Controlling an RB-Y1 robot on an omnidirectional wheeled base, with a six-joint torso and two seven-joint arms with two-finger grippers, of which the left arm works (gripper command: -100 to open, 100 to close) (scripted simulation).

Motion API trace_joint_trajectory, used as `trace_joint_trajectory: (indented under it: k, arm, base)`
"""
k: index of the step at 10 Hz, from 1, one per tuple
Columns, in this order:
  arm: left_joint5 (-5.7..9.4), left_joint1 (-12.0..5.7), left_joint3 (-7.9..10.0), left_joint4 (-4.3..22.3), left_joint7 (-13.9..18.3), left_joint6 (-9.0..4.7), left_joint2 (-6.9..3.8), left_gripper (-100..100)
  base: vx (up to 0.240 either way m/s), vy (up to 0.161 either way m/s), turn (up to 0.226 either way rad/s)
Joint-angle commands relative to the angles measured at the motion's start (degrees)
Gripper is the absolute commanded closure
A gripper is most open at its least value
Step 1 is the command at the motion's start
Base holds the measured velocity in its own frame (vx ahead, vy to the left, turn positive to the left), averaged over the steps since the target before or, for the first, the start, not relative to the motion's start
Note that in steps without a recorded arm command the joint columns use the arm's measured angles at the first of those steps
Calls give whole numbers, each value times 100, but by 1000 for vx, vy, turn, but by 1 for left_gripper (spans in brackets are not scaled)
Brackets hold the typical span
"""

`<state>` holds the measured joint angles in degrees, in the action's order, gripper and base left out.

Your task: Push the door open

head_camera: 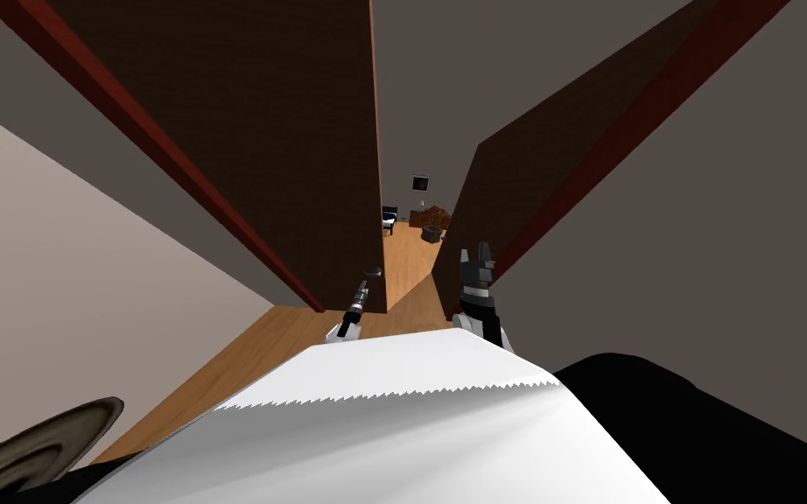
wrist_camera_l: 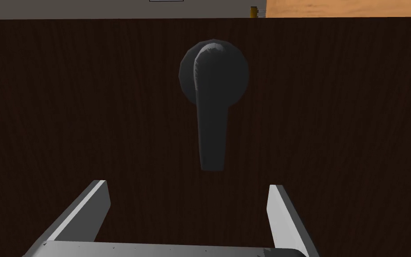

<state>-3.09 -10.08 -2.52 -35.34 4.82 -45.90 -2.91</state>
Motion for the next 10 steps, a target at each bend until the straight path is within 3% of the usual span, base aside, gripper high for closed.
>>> trace_joint_trajectory:
  k: [1,6,7,8,10]
  arm:
    - [12,-11,21,39,-17,-26,-15,-100]
    - [43,-2,74,96,-60,-77,84,-100]
    - [38,6,65,75,-51,-66,59,-100]
    - [38,6,65,75,-51,-66,59,100]
    - [38,6,65,75,-51,-66,59,100]
  base:
    - [218,-51,-25]
    - [203,-19,-28]
    - [86,-17,-2]
    - [-11,4,5]
    - [-21,7,-13]
